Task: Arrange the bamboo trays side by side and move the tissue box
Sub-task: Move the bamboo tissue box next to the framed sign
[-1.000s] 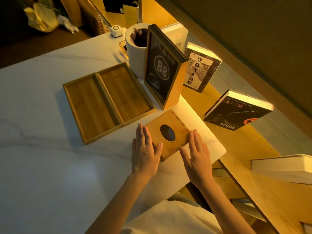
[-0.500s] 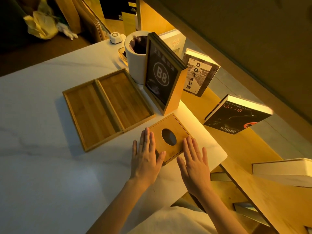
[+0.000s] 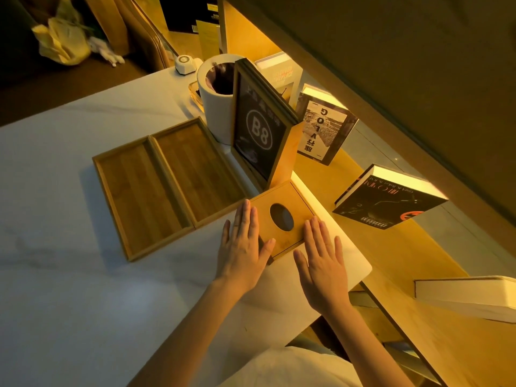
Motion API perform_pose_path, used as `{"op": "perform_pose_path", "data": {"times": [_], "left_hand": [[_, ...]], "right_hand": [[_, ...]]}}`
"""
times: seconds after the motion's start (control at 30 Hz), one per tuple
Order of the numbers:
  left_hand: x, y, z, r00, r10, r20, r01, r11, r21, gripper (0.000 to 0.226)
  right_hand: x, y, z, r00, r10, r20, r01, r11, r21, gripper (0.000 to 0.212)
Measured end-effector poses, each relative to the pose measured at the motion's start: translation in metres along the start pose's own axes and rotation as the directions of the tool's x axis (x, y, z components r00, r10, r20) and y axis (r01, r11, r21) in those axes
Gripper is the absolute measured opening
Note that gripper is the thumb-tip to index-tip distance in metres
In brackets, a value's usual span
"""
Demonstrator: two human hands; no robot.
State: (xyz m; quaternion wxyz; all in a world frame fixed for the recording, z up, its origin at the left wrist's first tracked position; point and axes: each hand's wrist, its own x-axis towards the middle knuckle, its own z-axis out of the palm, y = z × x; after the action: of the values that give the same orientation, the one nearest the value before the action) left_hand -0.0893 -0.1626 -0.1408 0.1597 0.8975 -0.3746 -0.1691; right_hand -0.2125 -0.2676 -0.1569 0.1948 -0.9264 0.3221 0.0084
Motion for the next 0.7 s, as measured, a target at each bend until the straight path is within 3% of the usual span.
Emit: {"op": "perform_pose_path", "data": {"times": [0.7], "left_hand": [[0.031,0.021,0.010,1.000,-0.016,-0.008,0.015,0.999,-0.029,0.074]], "right_hand": [[0.029,0.024,-0.012,0.999,-0.030,-0.029,0.030,1.000,-0.001,0.059]]}}
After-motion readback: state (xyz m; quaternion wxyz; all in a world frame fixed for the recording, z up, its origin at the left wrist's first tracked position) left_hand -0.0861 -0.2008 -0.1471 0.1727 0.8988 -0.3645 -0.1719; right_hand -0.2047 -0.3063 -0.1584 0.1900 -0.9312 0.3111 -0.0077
